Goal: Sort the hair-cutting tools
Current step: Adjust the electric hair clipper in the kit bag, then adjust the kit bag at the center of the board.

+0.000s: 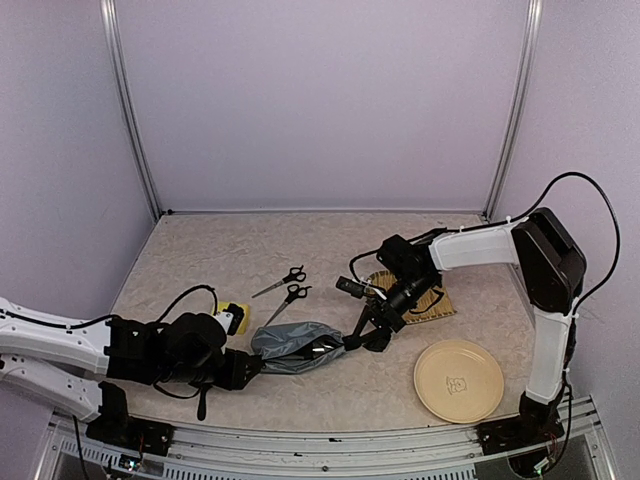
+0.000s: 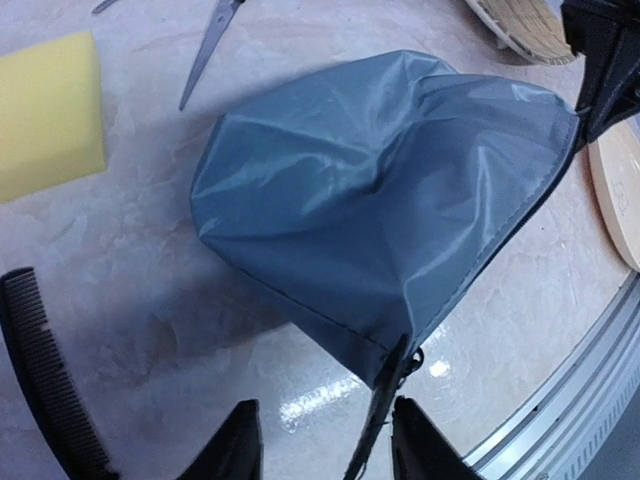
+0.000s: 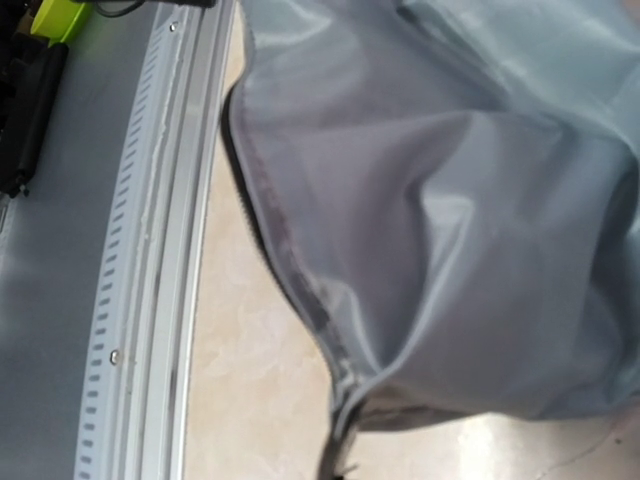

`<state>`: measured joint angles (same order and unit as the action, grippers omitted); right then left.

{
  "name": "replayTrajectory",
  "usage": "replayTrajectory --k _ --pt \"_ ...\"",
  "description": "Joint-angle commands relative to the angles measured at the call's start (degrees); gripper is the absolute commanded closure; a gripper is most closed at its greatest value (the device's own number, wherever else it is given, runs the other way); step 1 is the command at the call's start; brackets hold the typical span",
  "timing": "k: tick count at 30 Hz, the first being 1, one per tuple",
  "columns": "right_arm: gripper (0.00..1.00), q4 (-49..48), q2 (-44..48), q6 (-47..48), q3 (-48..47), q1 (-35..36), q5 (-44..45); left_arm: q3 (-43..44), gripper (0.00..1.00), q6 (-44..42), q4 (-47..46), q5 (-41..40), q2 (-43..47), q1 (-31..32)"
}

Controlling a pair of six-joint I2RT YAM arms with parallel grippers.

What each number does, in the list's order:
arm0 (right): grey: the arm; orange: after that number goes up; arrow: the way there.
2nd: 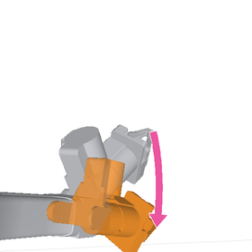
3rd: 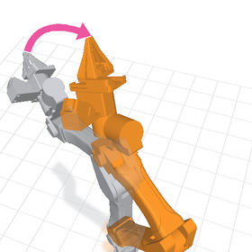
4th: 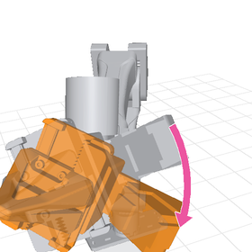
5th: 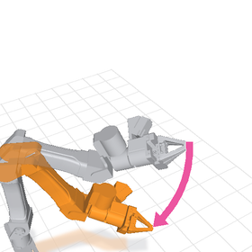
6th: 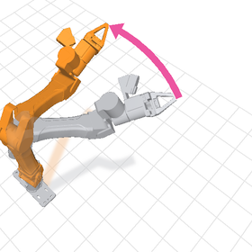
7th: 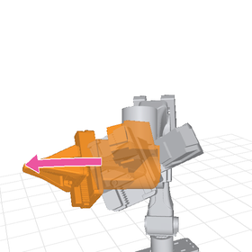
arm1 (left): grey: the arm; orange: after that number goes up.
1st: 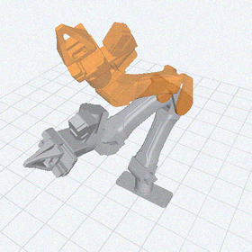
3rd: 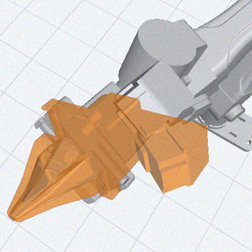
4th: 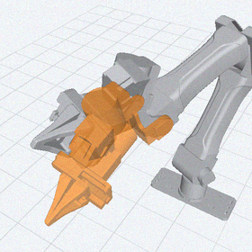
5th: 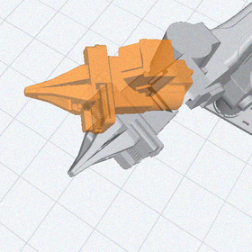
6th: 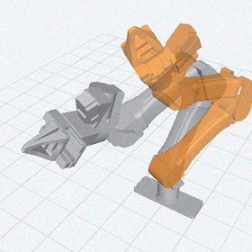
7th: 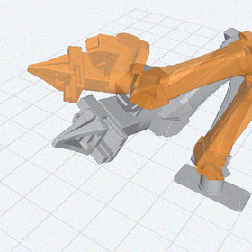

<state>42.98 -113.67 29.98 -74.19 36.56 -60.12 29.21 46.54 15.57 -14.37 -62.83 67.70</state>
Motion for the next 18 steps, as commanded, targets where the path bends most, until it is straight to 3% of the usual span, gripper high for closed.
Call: replayTrajectory --k 1,3,4,7,10,14,18 --pt "0.99 1.06 1.1 0.32 -0.92 -0.28 -0.81 1.39 0.69 -3.02 -3.02 0.31 0.35 -0.58" --pt "1.0 3.51 1.98 1.04 -2.17 -0.53 -0.1 2.69 0.85 -5.58 -4.07 0.34 1.62 -0.7" --pt "1.0 5.94 2.32 1.93 -3.28 -0.89 -0.28 3.6 0.99 -7.0 -4.09 0.3 2.33 -0.8" --pt "1.0 17.12 2.39 5.64 -9.67 -2.93 -0.17 7.22 1.0 -8.37 0.24 -2.54 5.27 -0.97" --pt "1.0 18.97 3.23 3.56 -11.92 -6.49 -2.5 5.83 1.0 -6.89 0.18 -3.58 11.71 -2.64" --pt "1.0 22.1 1.18 4.35 -10.71 -7.0 -7.66 -0.28 1.0 -4.84 -5.74 5.68 16.44 -8.63" --pt "1.0 26.92 -1.08 8.92 -11.48 -6.85 -12.27 0.56 1.0 -4.82 -4.5 10.36 12.45 -9.17"
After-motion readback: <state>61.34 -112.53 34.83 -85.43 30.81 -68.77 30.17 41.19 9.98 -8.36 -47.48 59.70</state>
